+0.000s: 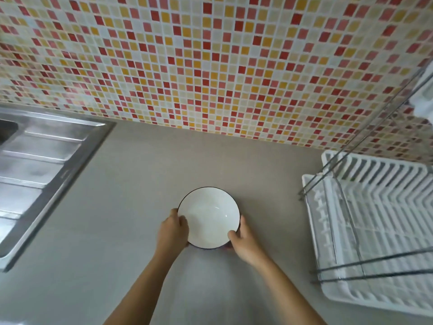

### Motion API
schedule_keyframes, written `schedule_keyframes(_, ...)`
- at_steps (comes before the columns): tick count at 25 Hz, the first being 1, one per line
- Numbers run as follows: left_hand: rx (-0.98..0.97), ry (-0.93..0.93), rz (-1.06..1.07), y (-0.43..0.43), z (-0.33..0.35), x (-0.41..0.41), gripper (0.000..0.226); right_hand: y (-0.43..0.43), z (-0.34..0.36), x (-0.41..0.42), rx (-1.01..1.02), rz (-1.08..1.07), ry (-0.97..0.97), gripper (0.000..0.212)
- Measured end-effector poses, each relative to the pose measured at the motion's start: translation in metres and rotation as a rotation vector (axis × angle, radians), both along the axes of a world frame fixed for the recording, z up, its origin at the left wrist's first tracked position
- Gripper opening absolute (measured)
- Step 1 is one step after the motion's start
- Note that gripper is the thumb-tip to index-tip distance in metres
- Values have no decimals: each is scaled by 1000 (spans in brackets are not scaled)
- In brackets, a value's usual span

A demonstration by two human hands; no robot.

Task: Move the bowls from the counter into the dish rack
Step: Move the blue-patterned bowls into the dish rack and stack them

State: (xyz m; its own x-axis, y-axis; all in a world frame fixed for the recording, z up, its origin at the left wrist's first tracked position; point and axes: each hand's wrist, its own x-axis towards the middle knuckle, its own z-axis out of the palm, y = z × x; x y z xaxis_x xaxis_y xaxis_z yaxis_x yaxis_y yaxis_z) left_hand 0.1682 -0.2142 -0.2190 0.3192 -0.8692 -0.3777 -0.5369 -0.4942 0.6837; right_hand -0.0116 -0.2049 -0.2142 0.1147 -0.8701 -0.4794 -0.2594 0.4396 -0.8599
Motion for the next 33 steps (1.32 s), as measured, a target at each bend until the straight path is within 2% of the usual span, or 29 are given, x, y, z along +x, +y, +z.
schedule_keyframes(2, -73, 9, 34, 14, 10, -4, 26, 11, 2, -3, -62, 30, 40, 45)
schedule_keyframes(4, -189, 31, 42, 20, 28, -5, 28, 12, 21, -5, -154, -14, 1, 43)
schedule_keyframes(6, -339, 122, 76, 23, 58, -6, 26, 12, 61, -8, -201, -93, -82, 30)
schedule_keyframes(8, -498, 229, 72, 25, 90, -8, 20, 10, 109, -14, -158, -124, -109, 13)
schedule_keyframes(12, -744, 394, -77, 37, 160, -34, 18, 24, 203, -47, -92, -114, -167, 51)
schedule_keyframes(16, -926, 562, -233, 52, 235, -73, 29, 70, 277, -84, -275, -96, -173, 73)
schedule_keyframes(18, -969, 705, -236, 57, 273, -94, 33, 89, 304, -103, -457, -115, -148, 73)
schedule_keyframes(19, -980, 807, -267, 61, 292, -108, 45, 97, 317, -115, -572, -123, -134, 72)
schedule_keyframes(20, -1000, 886, -343, 68, 308, -121, 68, 106, 332, -127, -691, -117, -117, 70)
schedule_keyframes(21, -1007, 935, -400, 73, 323, -135, 89, 113, 346, -142, -800, -109, -95, 67)
schedule_keyframes(22, -1016, 944, -484, 78, 337, -152, 98, 121, 359, -158, -892, -104, -70, 64)
schedule_keyframes(24, -1004, 913, -612, 85, 360, -188, 101, 135, 378, -193, -1007, -119, -21, 59)
schedule_keyframes(26, -988, 840, -597, 86, 376, -220, 96, 141, 389, -227, -1067, -151, 56, 55)
schedule_keyframes(28, -950, 832, -509, 82, 382, -252, 52, 146, 398, -266, -1127, -184, 149, 60)
schedule_keyframes(29, -943, 802, -506, 85, 383, -268, 43, 147, 401, -286, -1153, -203, 204, 63)
schedule_keyframes(30, -933, 778, -572, 82, 380, -285, 56, 148, 403, -305, -1174, -213, 265, 66)
schedule_keyframes(31, -896, 760, -650, 81, 379, -301, 82, 147, 405, -325, -1189, -215, 324, 69)
schedule_keyframes(32, -824, 770, -688, 79, 384, -318, 99, 147, 405, -343, -1198, -205, 383, 73)
schedule_keyframes(33, -779, 753, -710, 80, 389, -333, 98, 146, 406, -360, -1210, -183, 450, 80)
